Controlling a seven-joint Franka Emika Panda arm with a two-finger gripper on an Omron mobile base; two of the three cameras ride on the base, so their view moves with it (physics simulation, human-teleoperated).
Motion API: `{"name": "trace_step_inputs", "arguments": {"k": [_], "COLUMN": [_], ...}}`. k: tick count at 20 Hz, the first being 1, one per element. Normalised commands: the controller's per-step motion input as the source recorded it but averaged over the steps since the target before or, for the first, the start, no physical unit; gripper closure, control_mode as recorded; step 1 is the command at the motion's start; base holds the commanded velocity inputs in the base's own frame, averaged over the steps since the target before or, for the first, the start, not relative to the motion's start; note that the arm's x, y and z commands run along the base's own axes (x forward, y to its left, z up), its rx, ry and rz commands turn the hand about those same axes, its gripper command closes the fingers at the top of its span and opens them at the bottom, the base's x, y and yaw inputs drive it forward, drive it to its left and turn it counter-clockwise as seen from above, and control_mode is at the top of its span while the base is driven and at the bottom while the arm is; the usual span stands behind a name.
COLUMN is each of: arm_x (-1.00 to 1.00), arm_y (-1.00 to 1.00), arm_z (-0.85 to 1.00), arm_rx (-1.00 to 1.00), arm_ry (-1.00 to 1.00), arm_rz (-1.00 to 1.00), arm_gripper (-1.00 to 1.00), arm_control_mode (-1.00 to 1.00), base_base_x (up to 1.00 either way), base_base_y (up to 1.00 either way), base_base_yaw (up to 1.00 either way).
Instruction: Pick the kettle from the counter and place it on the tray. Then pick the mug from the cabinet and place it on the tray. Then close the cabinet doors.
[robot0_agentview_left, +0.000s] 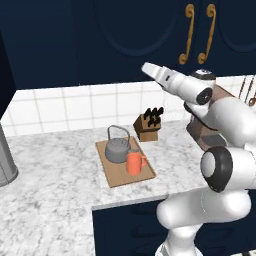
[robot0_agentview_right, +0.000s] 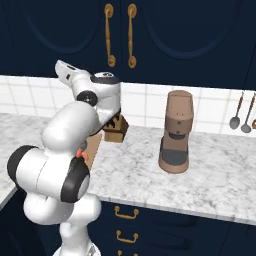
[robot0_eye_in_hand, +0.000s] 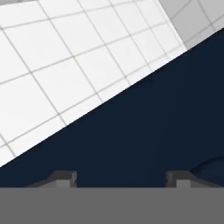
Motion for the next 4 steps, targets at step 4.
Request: {"name": "trace_step_inputs", "arguments": {"k": [4], "arm_x": [0.64], "arm_y": [0.00], "arm_z": [0.00], "arm_rx": [0.00], "arm_ry": [0.17], "arm_rz": [0.25], "arm_gripper": [-1.00], "arm_control_mode": [-1.00], "base_base_x": [0.00], "base_base_y": [0.00], "base_base_yaw": [0.00]}}
